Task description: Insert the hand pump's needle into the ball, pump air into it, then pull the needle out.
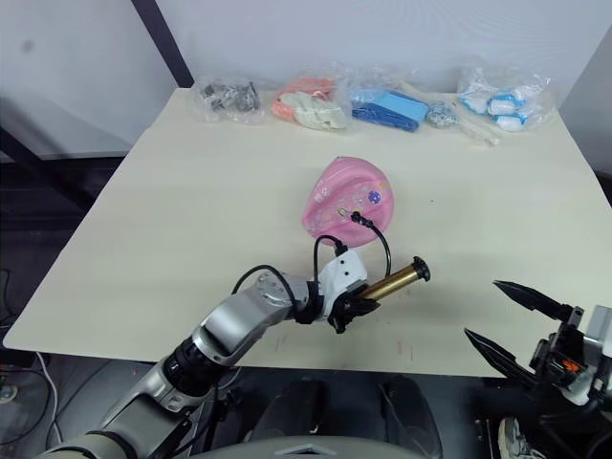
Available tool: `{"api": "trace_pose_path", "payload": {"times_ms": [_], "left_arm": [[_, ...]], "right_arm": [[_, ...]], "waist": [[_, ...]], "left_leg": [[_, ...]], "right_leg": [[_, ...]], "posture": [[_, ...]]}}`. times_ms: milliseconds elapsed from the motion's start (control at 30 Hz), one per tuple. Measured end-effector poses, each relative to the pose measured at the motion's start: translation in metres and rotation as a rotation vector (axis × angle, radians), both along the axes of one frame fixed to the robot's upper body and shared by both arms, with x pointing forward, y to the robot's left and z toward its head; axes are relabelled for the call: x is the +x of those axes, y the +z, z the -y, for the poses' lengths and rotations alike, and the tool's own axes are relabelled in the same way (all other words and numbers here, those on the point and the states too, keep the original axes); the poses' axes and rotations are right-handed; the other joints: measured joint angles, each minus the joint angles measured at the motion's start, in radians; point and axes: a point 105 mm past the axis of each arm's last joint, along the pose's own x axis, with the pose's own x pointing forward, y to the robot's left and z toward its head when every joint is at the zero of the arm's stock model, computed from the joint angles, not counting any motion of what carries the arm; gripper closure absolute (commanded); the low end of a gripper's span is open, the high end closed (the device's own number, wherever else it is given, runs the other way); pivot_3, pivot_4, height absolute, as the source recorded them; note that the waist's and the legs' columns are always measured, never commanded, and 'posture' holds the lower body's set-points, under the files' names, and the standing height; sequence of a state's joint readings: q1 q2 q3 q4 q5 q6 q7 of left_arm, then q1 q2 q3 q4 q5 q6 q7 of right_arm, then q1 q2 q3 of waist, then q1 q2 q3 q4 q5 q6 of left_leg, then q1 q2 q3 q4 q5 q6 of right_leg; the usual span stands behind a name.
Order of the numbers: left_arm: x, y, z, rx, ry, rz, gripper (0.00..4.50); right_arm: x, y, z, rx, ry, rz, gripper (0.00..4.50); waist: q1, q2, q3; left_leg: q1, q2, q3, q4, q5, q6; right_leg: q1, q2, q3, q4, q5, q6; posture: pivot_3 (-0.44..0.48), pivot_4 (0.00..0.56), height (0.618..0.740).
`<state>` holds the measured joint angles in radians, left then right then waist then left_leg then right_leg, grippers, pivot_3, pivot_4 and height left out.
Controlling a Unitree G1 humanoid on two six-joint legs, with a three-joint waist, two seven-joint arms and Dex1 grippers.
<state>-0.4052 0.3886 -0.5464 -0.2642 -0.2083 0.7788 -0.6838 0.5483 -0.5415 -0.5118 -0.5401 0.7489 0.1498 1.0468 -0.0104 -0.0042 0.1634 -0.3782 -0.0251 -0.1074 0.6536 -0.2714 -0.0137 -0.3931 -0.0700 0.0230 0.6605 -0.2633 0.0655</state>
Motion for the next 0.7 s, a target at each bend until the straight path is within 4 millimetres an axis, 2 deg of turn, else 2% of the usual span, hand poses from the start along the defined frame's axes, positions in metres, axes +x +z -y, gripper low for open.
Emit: {"api": "trace_pose_path", "payload": {"times_ms": [267, 333, 467, 700], "left_arm": [[-0.008, 0.003, -0.009, -0.127, -0.030, -0.004, 3.42], [-0.010, 0.005, -0.010, -0.177, -0.024, -0.013, 3.42], [-0.007, 0.010, -0.008, -0.248, -0.017, -0.003, 3.42], [-0.008, 0.014, -0.011, -0.340, -0.064, 0.015, 3.42]], "right_arm": [[0.022, 0.000, -0.017, 0.163, -0.136, -0.070, 0.00], [0.035, 0.003, -0.030, 0.255, -0.172, -0.101, 0.00], [0.044, 0.007, -0.052, 0.344, -0.152, -0.160, 0.00], [0.060, 0.003, -0.067, 0.483, -0.179, -0.315, 0.00]], "waist": [[0.000, 0.000, 0.000], [-0.005, 0.000, 0.000], [-0.003, 0.000, 0.000], [-0.003, 0.000, 0.000]], "left_leg": [[0.000, 0.000, 0.000, 0.000, 0.000, 0.000], [0.000, 0.000, -0.001, 0.000, 0.000, 0.000], [0.000, 0.000, 0.000, 0.000, 0.000, 0.000], [-0.001, 0.000, 0.001, 0.000, 0.000, 0.001]], "right_leg": [[-0.001, 0.000, 0.001, 0.000, 0.000, 0.000], [-0.002, 0.000, 0.002, 0.001, 0.000, 0.000], [-0.002, 0.000, 0.001, 0.001, 0.000, 0.000], [-0.002, 0.000, 0.001, 0.001, 0.000, 0.000]], "posture": [[0.000, 0.150, 0.740], [0.000, 0.150, 0.740], [0.000, 0.150, 0.740], [0.000, 0.150, 0.740]]}}
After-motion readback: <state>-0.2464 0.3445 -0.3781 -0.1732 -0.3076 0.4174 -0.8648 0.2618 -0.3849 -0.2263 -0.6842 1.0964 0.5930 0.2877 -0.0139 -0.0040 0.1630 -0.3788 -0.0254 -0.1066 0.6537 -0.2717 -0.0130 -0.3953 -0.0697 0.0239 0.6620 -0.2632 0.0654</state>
